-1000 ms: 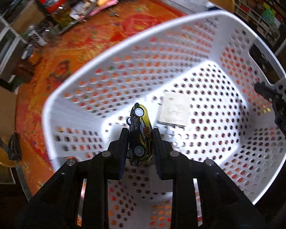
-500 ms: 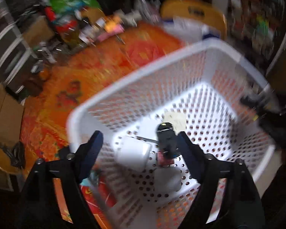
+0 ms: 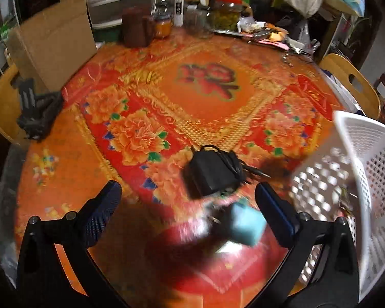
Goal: Organize rigid objects
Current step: 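Grasp the black adapter with cable using the left tool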
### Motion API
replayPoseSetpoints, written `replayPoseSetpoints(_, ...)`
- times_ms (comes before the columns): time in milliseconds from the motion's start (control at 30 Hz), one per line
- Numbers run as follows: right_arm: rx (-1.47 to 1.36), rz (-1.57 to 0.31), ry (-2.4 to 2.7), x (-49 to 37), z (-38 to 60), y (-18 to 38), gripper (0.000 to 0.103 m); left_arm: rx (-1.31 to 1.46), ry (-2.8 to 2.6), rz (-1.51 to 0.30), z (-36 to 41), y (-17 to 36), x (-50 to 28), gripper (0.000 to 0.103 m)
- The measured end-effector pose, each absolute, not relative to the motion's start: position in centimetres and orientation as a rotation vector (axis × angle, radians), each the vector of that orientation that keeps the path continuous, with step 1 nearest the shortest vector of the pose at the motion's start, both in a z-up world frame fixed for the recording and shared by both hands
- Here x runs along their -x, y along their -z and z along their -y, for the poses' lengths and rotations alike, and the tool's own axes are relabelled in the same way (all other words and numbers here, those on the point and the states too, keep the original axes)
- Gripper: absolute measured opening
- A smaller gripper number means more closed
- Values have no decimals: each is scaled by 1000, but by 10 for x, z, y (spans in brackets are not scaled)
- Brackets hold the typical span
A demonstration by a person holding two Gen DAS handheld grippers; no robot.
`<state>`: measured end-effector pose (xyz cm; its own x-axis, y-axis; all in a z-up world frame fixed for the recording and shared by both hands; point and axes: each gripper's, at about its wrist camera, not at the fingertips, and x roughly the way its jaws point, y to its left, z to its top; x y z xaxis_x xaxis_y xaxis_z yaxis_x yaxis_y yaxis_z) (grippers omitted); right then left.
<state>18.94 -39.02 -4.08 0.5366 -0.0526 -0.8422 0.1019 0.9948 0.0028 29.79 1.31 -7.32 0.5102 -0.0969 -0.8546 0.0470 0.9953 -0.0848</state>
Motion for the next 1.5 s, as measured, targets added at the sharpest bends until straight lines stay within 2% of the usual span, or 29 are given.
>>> replayPoseSetpoints(333, -54, -1012, 95, -191, 391, 41, 17, 24, 128, -1086, 19, 131, -348, 103)
replayPoseSetpoints(800, -42, -1015, 110, -191, 390, 41, 17, -82, 53, -1028, 28, 139, -342, 102)
replayPoseSetpoints(833, -42, -1015, 111, -192, 390, 41, 17, -78, 59, -1025, 28, 139, -342, 99)
replayPoseSetpoints(900, -40, -1016, 113, -192, 390, 41, 17, -59, 78, -1017, 27, 137, -339, 84)
replayPoseSetpoints(933, -40, -1017, 114, -192, 390, 41, 17, -53, 84, -1010, 27, 136, -337, 68)
replayPoseSetpoints(967, -40, -1017, 114, -192, 390, 41, 17, -58, 74, -1001, 27, 134, -335, 61)
replayPoseSetpoints(1133, -40, -1018, 115, -192, 390, 41, 17, -72, 10, -970, 20, 131, -330, 61)
replayPoseSetpoints(1333, -39, -1020, 113, -192, 391, 41, 17, -83, -168, -834, 0, 110, -318, 59)
replayPoseSetpoints(1400, -39, -1020, 111, -192, 391, 41, 17, -71, -193, -822, -6, 107, -317, 47)
replayPoseSetpoints(1500, -40, -1020, 109, -192, 391, 41, 17, -67, -198, -837, -10, 109, -319, 46)
